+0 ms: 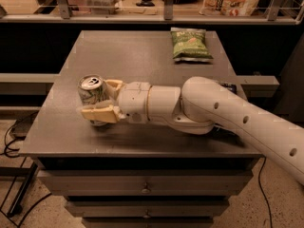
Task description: Place 7up can upright
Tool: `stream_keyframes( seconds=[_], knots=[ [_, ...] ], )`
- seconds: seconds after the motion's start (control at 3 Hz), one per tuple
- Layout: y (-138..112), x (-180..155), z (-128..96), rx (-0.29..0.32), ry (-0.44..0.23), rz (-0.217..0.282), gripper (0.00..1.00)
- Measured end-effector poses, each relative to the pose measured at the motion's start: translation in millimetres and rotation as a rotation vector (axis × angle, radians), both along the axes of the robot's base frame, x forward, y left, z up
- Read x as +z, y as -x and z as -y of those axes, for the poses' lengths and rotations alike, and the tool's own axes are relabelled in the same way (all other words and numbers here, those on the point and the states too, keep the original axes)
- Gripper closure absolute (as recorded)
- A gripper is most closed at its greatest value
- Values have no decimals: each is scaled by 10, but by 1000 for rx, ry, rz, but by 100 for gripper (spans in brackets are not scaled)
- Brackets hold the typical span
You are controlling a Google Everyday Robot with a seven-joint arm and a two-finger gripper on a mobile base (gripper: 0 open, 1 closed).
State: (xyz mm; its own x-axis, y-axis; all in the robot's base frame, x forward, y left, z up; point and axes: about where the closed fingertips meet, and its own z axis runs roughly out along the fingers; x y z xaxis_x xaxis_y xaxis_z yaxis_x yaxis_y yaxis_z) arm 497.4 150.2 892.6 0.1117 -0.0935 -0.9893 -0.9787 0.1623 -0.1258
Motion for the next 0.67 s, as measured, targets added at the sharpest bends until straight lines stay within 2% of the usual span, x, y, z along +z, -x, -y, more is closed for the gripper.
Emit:
stream_keyframes(
  seconds=[0.33, 0.67],
  knots=[
    [36, -26, -38, 2, 4, -10, 0],
    [68, -29, -51, 0, 9, -12, 0]
  ],
)
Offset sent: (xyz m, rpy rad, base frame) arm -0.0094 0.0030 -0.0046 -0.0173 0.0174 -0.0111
